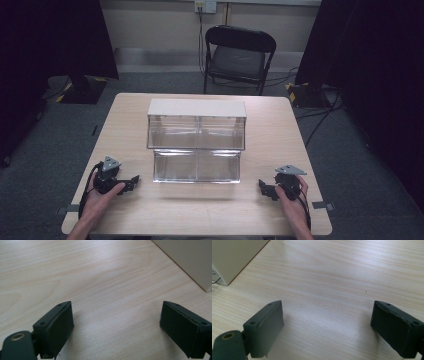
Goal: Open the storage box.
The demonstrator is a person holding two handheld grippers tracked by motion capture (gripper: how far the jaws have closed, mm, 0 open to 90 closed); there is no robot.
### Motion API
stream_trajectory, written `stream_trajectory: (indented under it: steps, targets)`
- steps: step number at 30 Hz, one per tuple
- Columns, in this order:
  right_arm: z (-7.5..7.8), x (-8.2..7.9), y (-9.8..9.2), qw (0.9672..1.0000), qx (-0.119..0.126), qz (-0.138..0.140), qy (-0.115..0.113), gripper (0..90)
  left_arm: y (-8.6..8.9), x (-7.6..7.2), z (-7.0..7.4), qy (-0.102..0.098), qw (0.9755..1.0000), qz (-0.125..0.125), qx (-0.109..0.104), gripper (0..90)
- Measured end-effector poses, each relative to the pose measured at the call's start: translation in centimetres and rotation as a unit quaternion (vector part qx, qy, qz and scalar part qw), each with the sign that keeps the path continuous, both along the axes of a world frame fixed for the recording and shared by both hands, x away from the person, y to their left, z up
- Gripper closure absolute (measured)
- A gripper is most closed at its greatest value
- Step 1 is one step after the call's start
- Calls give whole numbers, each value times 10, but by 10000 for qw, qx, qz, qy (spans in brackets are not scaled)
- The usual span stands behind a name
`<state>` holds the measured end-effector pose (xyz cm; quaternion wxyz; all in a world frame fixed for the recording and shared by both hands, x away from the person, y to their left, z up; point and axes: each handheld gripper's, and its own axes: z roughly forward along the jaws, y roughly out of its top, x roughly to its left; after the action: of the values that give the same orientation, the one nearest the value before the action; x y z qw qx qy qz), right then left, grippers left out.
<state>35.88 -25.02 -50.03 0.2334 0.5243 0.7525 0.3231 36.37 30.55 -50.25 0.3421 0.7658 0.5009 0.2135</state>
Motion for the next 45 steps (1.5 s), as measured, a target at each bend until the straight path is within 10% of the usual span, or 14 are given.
stream_trajectory:
  steps: [16,28,45]
  targets:
    - [0,0,0,10000,-1,2,-1,103,-2,-9,11,-96,9994,-180,-262,169]
    - [0,0,0,10000,-3,4,-3,103,-23,-27,31,-446,9916,-1079,-557,165]
    - [0,0,0,10000,2,-1,1,103,-47,-30,33,-461,9853,-1480,-715,165]
